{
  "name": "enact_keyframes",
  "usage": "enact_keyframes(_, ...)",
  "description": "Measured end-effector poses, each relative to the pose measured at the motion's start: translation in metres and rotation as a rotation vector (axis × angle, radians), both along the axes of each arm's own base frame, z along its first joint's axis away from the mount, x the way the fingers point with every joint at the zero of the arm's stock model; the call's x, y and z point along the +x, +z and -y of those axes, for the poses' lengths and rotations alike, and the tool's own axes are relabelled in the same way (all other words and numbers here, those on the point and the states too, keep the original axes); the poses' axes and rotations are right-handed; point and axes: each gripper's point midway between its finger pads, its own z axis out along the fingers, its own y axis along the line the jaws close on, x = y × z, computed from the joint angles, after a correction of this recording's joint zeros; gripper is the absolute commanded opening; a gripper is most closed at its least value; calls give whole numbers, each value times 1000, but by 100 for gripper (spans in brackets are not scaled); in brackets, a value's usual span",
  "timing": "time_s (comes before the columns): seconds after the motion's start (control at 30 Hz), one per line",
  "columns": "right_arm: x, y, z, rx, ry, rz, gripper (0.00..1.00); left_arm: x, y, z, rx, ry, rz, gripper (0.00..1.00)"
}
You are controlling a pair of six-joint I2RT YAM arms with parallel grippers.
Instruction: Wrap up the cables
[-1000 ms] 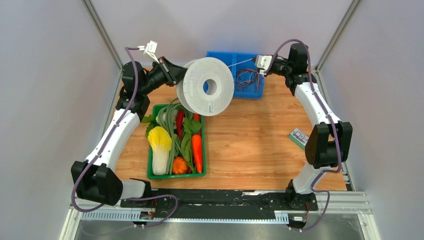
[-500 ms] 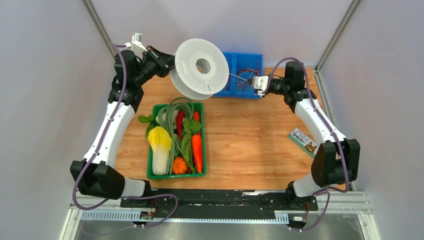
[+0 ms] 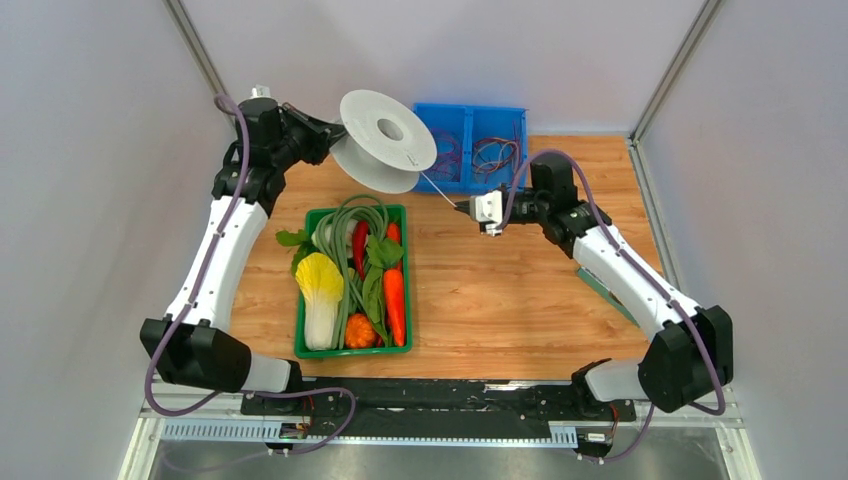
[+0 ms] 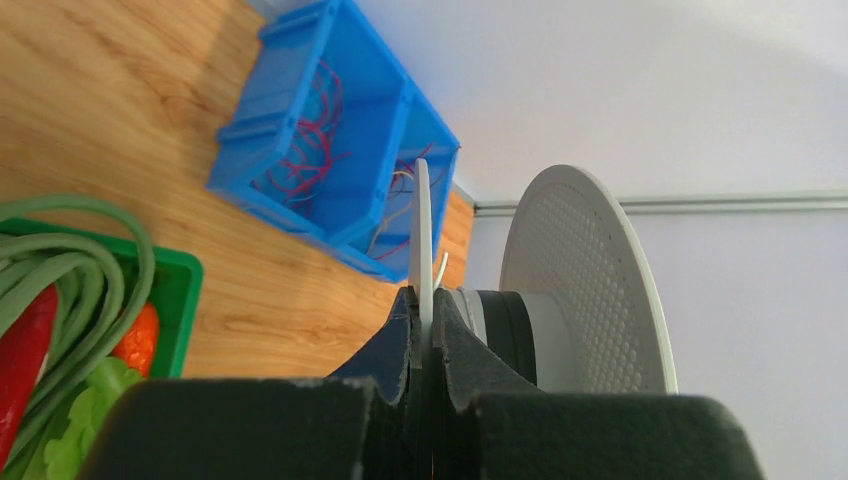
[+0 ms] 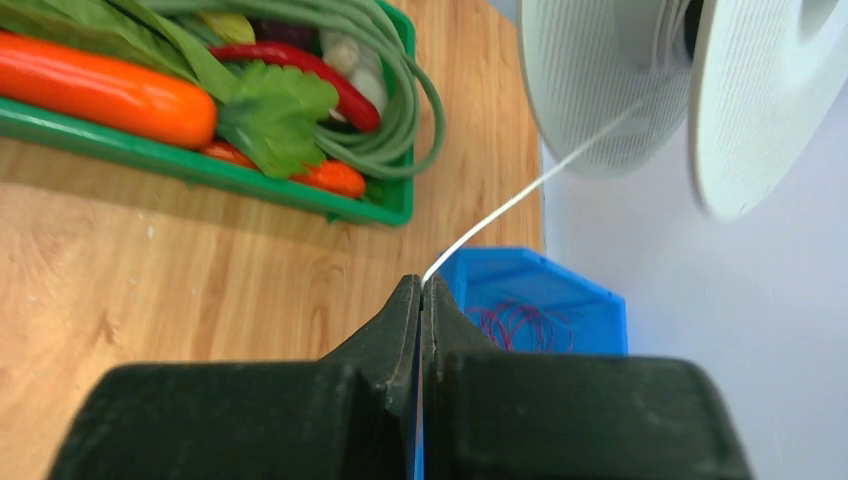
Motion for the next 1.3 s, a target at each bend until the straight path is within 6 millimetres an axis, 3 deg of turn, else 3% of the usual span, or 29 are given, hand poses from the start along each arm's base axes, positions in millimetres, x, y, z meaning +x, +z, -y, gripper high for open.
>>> enact_keyframes(0.2, -43, 24, -32, 27, 110, 46, 0, -3, -13, -2, 53, 36, -64, 0)
enact_keyframes(0.33, -60, 33, -49, 35, 162, 60, 0, -5, -22, 3, 99, 40, -100, 0)
enact_keyframes(0.53, -69, 55, -63, 61, 188, 87, 0, -5, -39, 7, 123, 42, -153, 0)
enact_keyframes(0.67, -76, 53, -68, 55, 207, 79, 0, -4, -41, 11, 120, 28, -156, 0)
enact_keyframes(1.03, -75, 49, -71, 50, 209, 72, 0, 6, -7, 21, 88, -8, -67, 0)
enact_keyframes(1.3, -77, 66, -87, 92, 193, 131, 0, 4, -6, 29, 112, -21, -52, 0)
